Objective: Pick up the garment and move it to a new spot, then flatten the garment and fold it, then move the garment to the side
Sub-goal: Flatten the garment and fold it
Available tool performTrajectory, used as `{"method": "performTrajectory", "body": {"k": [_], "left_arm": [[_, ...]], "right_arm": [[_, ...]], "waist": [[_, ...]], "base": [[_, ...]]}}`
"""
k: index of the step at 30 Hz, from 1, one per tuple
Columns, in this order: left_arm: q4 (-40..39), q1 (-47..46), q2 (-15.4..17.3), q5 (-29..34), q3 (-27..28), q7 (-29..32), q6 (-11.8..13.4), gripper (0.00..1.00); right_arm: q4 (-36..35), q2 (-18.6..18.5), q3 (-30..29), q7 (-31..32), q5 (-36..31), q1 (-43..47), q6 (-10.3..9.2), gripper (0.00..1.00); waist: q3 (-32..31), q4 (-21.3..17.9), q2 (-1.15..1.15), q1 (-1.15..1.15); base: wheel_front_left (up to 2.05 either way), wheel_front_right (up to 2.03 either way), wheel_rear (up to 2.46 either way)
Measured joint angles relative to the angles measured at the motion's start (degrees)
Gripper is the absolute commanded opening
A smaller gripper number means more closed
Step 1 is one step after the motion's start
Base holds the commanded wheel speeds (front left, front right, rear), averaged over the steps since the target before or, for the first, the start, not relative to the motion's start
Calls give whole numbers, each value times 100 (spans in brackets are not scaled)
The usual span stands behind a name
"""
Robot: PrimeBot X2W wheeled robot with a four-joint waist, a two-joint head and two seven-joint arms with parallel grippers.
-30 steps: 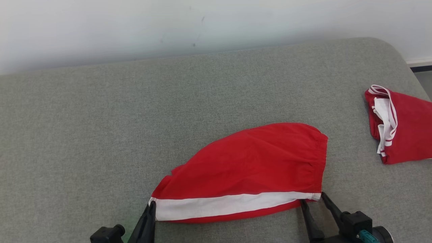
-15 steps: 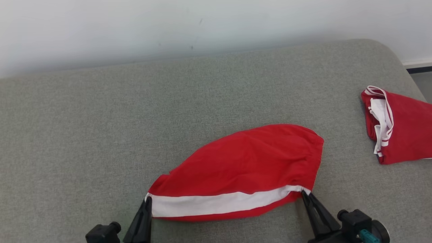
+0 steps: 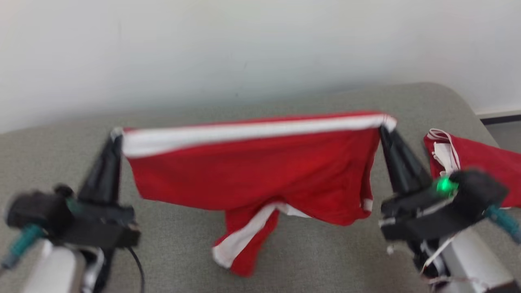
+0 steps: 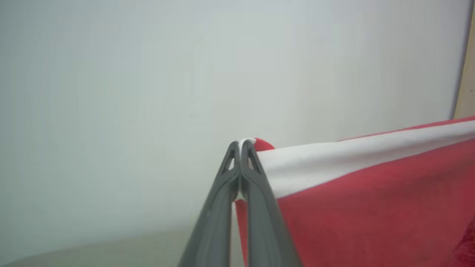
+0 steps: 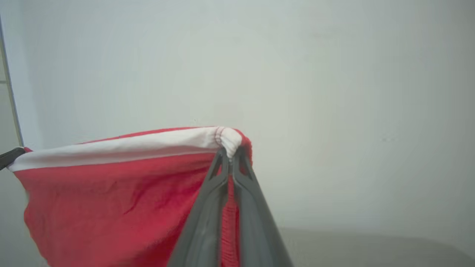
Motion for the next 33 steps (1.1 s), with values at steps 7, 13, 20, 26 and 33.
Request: {"method": "performTrajectory", "body": {"k": [7,13,20,26,33], "left_arm": [[-337,-1509,1054,-96,-199,51,-3,0],[-497,-2367,1618,-215,-175,419,-3,0],[36,-2570,1627,-379,-258,959,22,0],[905,-3213,1380,-361,-432,861,30,0],[2436,-5519,1036,250,-817,671,105,0]], "right_arm": [[-175,-423,255,-1,396,-1294,0,0],[-208,-536,433,198,693,-2006,1,0],[461,-612,973,622,598,-2733,0,0],[1285,-442,1418,789,227,-3989,1,0],[3274,-153,1109,178,-679,-6392,1,0]], "waist": [[-344,112,0,0],[-416,262,-1,-1],[-67,312,0,0],[594,357,0,1],[1612,448,1,3]], "base": [[0,0,0],[0,0,0],[0,0,0],[0,0,0],[0,0,0]]}}
